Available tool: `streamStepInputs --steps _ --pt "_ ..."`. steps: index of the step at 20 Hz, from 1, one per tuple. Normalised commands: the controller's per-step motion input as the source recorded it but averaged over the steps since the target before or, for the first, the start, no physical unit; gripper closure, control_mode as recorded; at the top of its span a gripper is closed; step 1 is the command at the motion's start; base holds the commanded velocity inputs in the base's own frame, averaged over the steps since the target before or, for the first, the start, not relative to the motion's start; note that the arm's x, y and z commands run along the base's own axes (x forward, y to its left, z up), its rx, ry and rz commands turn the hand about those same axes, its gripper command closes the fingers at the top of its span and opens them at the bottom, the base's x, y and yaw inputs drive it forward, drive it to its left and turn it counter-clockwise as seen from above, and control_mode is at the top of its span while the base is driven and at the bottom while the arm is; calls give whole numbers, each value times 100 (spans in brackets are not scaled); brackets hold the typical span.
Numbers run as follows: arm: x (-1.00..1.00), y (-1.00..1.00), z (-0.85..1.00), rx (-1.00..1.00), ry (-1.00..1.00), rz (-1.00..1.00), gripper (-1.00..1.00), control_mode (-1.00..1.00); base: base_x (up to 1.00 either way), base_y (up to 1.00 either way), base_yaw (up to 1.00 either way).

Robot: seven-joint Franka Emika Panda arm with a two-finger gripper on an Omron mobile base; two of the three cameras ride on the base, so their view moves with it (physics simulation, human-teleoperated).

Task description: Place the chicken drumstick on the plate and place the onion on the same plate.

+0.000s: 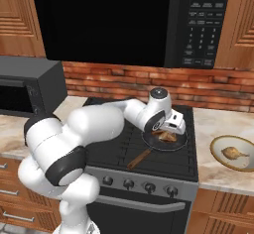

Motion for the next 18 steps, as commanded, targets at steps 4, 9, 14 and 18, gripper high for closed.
streamStepInputs --steps 4,9,14,18 --pt "13 -1 -25 0 0 4 -100 -100 0 0 0" --pt "7 0 -30 -1 0 4 -100 -100 0 0 0" --pt "6 0 -20 -2 0 3 -100 -100 0 0 0" --pt "3 -2 0 -1 0 4 -100 -100 0 0 0"
